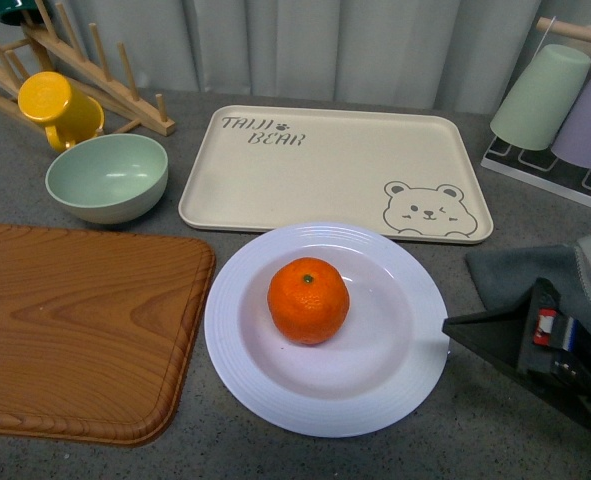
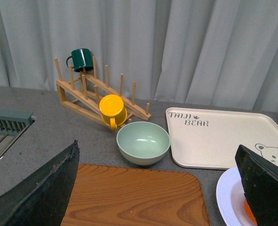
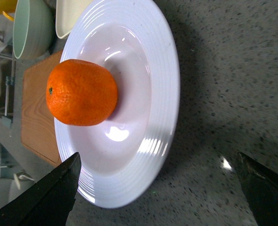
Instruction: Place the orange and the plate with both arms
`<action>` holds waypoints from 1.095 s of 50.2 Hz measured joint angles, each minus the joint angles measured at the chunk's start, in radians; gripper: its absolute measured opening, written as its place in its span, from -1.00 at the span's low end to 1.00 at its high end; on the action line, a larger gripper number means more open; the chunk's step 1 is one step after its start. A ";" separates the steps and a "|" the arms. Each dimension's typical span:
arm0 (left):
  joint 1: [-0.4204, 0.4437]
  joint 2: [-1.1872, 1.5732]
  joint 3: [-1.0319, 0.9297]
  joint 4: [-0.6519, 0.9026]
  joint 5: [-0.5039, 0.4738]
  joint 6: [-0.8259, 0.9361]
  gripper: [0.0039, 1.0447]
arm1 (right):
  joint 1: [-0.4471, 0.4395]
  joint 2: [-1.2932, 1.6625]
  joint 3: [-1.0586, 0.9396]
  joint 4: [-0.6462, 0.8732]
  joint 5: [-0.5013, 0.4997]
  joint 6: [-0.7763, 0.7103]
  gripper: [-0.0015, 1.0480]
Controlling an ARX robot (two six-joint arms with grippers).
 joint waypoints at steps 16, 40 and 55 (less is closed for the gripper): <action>0.000 0.000 0.000 0.000 0.000 0.000 0.88 | 0.108 0.202 0.173 0.135 -0.053 0.348 0.83; 0.000 0.000 0.000 0.000 0.000 0.000 0.88 | 0.122 0.252 0.220 0.106 -0.016 0.406 -0.33; 0.000 0.000 0.000 0.000 0.000 0.000 0.88 | 0.094 0.273 0.196 0.185 -0.029 0.412 -0.94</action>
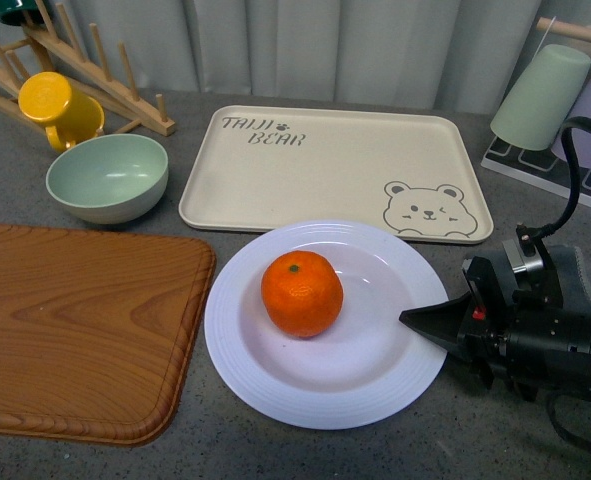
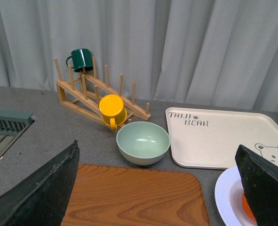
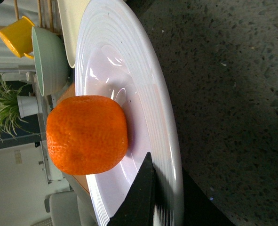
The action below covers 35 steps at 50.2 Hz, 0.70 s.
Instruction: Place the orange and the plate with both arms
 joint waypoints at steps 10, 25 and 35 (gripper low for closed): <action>0.000 0.000 0.000 0.000 0.000 0.000 0.88 | -0.007 0.026 -0.027 0.092 -0.021 0.029 -0.94; 0.000 0.000 0.000 0.000 0.000 0.000 0.88 | -0.029 0.020 -0.071 0.270 -0.092 0.140 -0.94; 0.000 0.000 0.000 0.000 0.000 0.000 0.88 | -0.035 -0.034 -0.001 0.206 -0.086 0.167 -0.94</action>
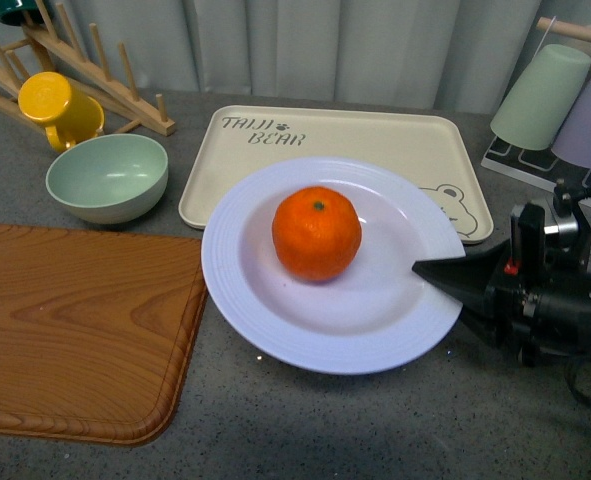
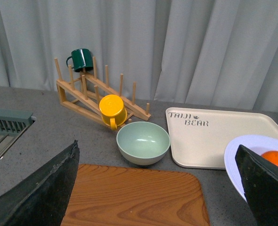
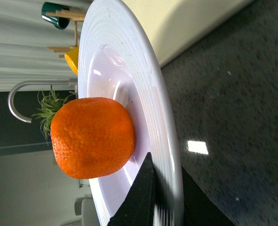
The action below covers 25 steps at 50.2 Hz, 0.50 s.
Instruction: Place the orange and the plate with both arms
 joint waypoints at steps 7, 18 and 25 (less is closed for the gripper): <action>0.000 0.000 0.000 0.000 0.000 0.000 0.88 | 0.000 -0.018 0.112 -0.106 0.017 0.002 -0.94; 0.000 0.000 0.000 0.000 0.000 0.000 0.88 | 0.012 0.038 0.374 -0.260 0.076 0.027 -0.94; 0.000 0.000 0.000 0.000 0.000 0.000 0.88 | 0.038 0.126 0.543 -0.378 0.118 0.032 -0.94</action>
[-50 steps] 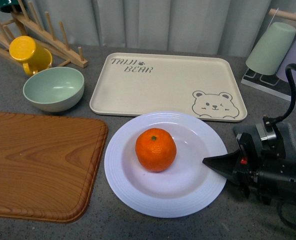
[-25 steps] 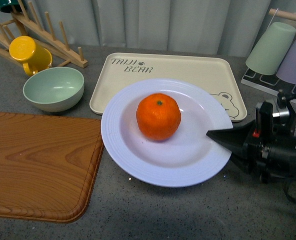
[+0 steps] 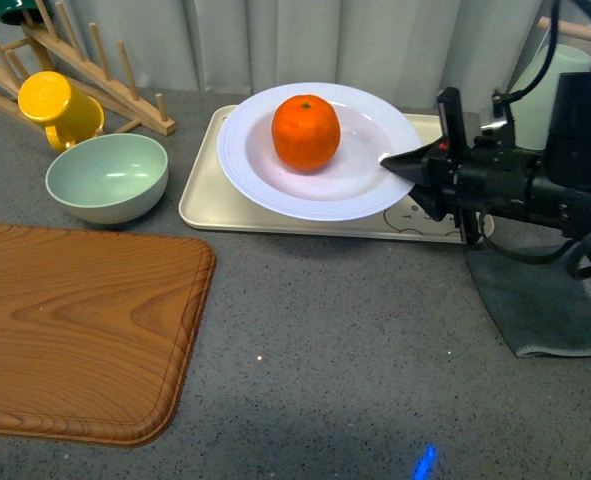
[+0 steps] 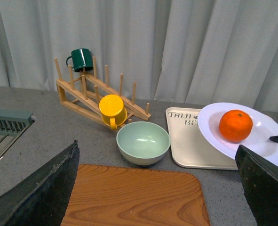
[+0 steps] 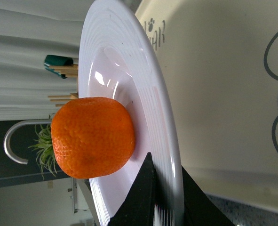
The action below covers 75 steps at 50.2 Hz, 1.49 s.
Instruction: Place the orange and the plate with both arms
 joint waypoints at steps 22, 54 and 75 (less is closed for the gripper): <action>0.000 0.000 0.000 0.000 0.000 0.000 0.88 | 0.055 0.122 0.306 -0.340 0.098 -0.051 -0.94; 0.000 0.000 0.000 0.000 0.000 0.000 0.88 | 0.022 -0.192 0.062 -0.320 0.273 -0.342 0.82; 0.000 0.000 0.000 0.000 0.000 0.000 0.88 | -0.016 -0.762 -0.620 -0.098 0.663 -1.022 0.83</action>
